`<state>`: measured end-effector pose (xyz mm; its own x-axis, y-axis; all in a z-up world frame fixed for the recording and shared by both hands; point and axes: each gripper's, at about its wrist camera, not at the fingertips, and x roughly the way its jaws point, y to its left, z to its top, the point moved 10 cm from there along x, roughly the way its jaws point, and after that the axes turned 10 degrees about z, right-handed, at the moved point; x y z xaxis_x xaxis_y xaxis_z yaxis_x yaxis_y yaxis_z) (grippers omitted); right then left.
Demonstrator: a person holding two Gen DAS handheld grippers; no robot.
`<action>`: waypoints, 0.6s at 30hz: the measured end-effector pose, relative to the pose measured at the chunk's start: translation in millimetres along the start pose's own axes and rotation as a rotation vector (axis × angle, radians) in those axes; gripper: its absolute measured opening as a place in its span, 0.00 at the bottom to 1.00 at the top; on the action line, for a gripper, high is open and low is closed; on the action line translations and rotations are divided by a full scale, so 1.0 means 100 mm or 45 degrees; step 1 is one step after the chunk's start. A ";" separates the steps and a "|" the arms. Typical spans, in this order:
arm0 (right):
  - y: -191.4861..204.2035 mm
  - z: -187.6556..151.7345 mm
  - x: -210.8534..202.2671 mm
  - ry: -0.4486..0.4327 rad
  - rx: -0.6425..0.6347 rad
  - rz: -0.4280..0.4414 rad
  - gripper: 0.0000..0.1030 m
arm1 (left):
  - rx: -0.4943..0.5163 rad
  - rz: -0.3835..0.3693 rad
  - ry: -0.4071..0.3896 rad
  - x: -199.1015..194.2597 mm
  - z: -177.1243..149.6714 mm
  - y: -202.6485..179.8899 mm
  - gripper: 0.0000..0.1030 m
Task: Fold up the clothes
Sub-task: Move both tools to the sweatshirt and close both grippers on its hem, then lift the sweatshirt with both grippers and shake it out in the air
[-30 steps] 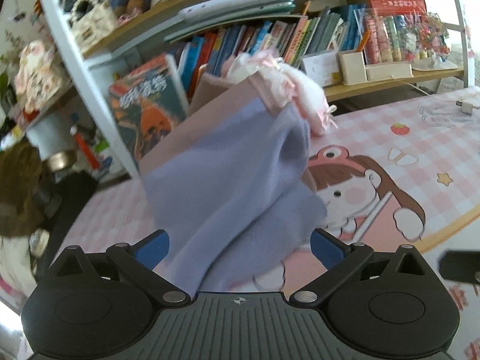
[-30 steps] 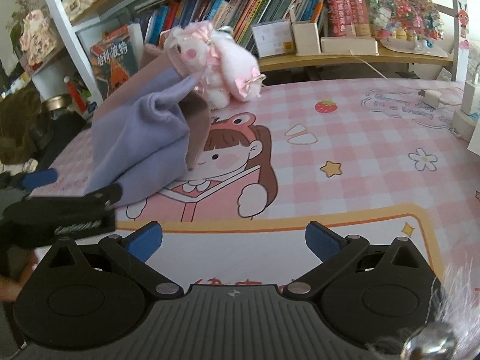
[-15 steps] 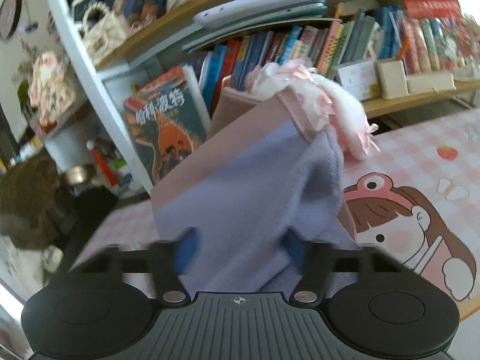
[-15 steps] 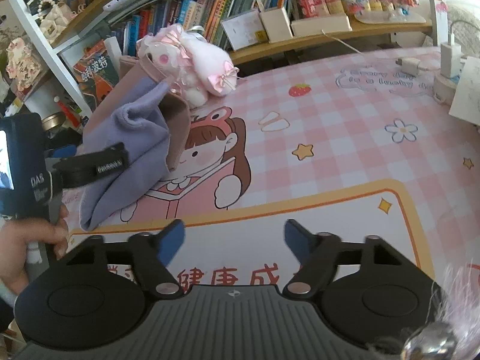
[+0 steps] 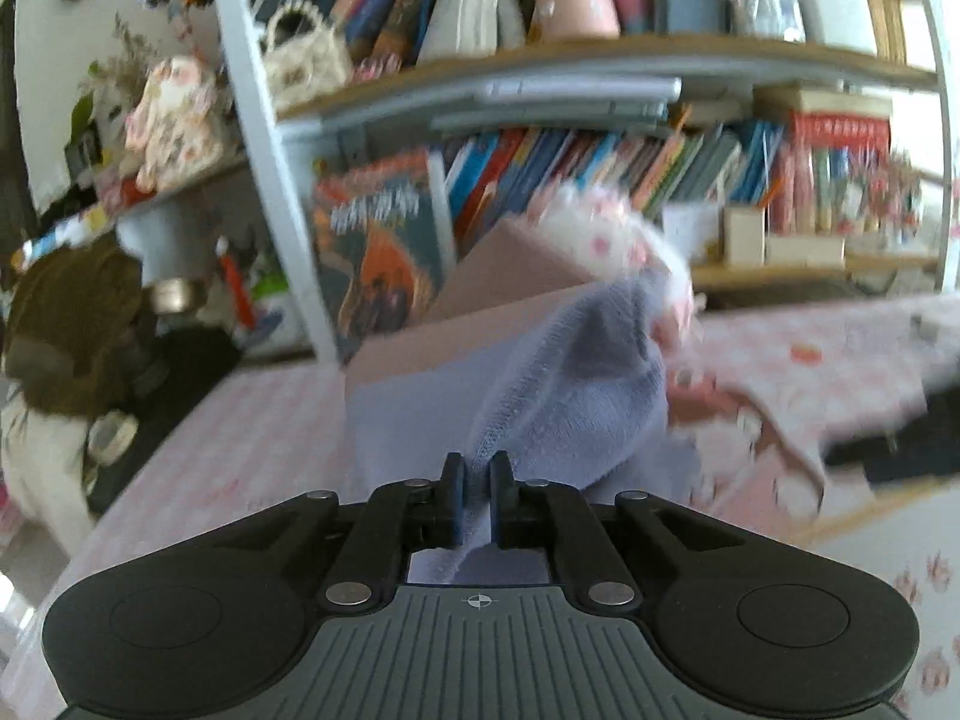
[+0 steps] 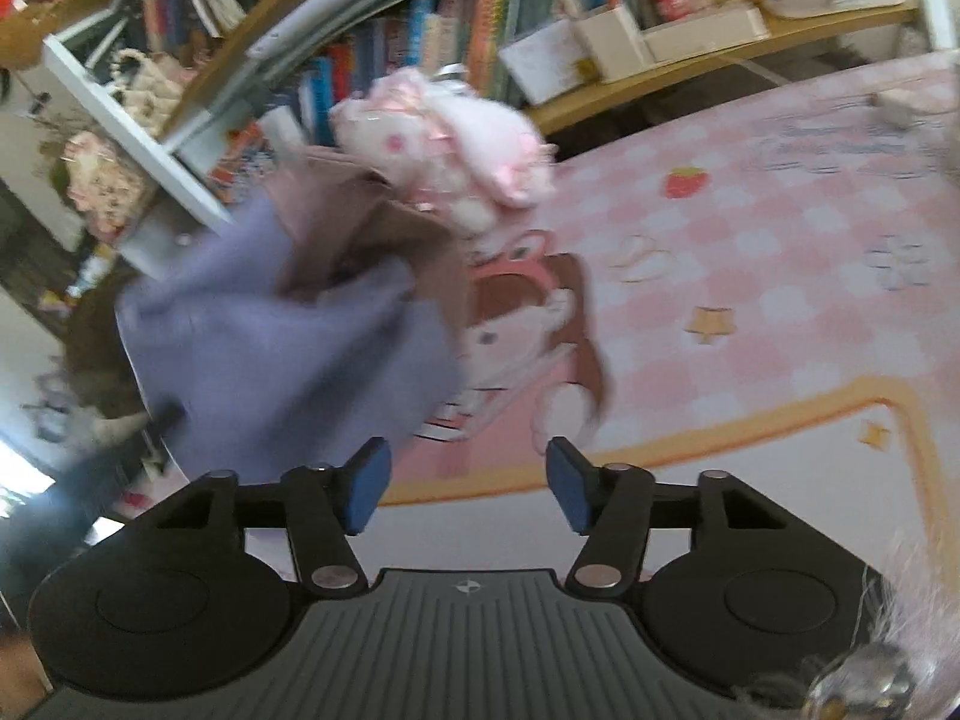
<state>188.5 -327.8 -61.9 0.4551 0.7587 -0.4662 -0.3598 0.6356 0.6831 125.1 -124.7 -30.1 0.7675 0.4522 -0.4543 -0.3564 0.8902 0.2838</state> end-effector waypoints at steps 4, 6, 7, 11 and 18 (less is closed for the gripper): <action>0.22 0.09 0.19 0.031 0.012 0.125 0.64 | 0.027 0.018 0.007 -0.09 -0.12 0.04 0.06; 0.29 0.12 0.30 0.060 0.065 0.200 0.68 | 0.066 0.019 0.004 -0.13 -0.16 0.03 0.06; 0.30 0.13 0.37 0.077 0.102 0.232 0.68 | 0.087 0.017 0.007 -0.14 -0.18 0.02 0.08; 0.33 0.10 0.63 0.145 0.260 0.324 0.63 | 0.190 -0.008 0.023 -0.21 -0.24 -0.08 0.17; 0.50 0.11 0.89 0.230 0.352 0.429 0.11 | 0.418 -0.081 -0.169 -0.53 -0.08 -0.52 0.73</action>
<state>220.0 -230.3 -63.2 0.1924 0.9445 -0.2661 -0.2219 0.3060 0.9258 98.1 -194.4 -27.6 0.8530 0.3659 -0.3722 -0.1321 0.8413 0.5242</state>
